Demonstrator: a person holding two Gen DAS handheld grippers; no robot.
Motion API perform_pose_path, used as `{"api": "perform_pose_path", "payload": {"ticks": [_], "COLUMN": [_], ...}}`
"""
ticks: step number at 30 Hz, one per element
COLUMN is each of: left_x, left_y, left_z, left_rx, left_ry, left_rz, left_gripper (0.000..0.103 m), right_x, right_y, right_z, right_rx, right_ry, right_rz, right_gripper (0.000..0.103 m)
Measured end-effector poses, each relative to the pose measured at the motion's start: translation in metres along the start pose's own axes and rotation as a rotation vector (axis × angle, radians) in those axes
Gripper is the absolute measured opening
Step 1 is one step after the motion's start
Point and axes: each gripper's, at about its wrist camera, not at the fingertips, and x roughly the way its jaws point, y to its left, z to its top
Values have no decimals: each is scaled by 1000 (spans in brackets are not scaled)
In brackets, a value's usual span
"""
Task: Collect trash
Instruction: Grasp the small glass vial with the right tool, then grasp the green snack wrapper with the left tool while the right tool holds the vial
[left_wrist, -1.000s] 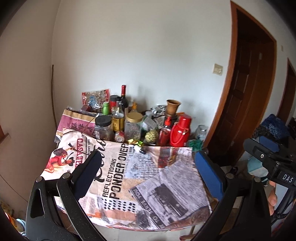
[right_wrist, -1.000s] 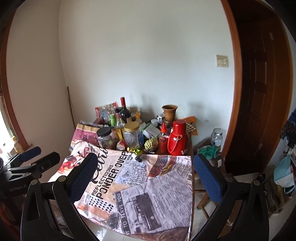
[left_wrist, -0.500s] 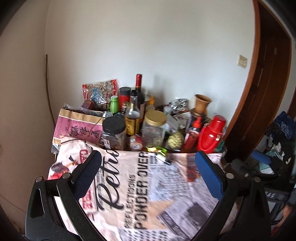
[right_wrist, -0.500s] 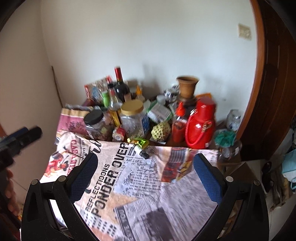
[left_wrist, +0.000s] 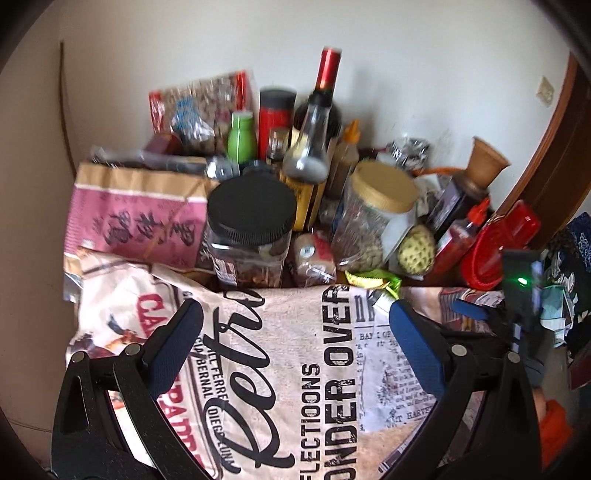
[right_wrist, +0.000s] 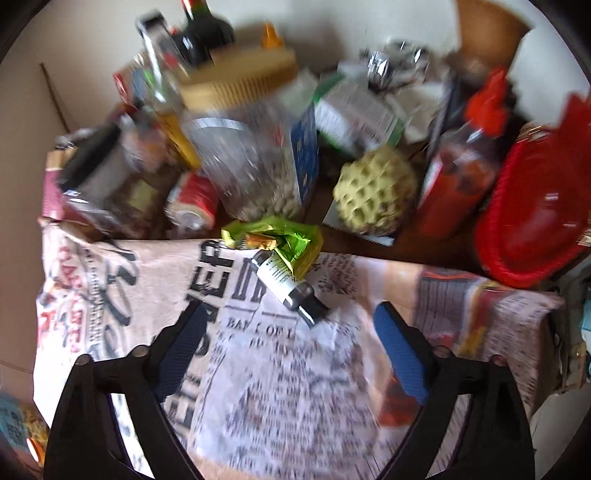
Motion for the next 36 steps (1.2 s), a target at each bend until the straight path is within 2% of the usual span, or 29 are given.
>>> {"api": "perform_pose_path", "payload": {"ticks": [2,6,9,14,18,22,28,31,33,36], "left_x": [14,42,56,71,80,95,132,155,172,192], "left_y": [3,8,10,4,-4,-22,-49,-57,-61,-61], "left_z": [-1,-4,-5,-5,-3,-1,6,10,11,10], "left_rx": [-6,-26,-38,-43,-57,-38,-29,-59,-104,-177], "left_ry": [23,79,110,144,166,189,238,260,270,294], "left_rz": [-7,-30,-45,-76,-118,-152,-219,-248,-288,-307], "left_gripper": [101,101,101,101,101,101,101,101,101,101], "right_x": [23,51,56,47,31,6,-45,-73,-83,-96], "right_y": [0,1,4,11,10,-7,-50,-73,-87,-101], "right_z": [5,8,7,-3,-26,-56,-92,-105,-103,-100], "right_rx": [-7,-14,-32,-82,-81,-2,133,197,228,260], "right_ry": [46,87,72,64,67,71,35,2,-16,-46], "right_rz": [13,25,9,24,25,40,-31,-70,-87,-118], "right_gripper": [71,61,52,26,25,25,25,25,25,25]}}
